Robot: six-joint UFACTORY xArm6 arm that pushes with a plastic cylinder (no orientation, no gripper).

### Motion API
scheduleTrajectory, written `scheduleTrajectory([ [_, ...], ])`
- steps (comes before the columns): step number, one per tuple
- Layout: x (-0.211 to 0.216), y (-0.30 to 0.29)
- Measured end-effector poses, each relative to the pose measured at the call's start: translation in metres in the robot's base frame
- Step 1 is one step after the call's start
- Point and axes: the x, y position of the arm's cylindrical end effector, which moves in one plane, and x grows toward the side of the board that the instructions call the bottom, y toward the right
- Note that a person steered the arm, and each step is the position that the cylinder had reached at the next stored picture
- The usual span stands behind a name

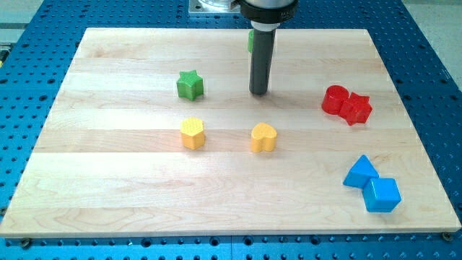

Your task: Move the yellow hexagon top to the yellow heart

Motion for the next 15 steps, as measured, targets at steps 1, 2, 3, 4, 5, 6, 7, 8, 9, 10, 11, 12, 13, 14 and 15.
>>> scheduleTrajectory([
  [1, 0.001, 0.001],
  [2, 0.001, 0.012],
  [3, 0.001, 0.022],
  [4, 0.001, 0.022],
  [5, 0.002, 0.027],
  [6, 0.002, 0.031],
  [7, 0.002, 0.028],
  [8, 0.009, -0.038],
  [9, 0.021, -0.132],
  [10, 0.068, -0.166],
  [11, 0.134, -0.166],
  [12, 0.149, -0.142],
  [13, 0.131, -0.102],
  [14, 0.081, -0.095],
  [15, 0.065, -0.104],
])
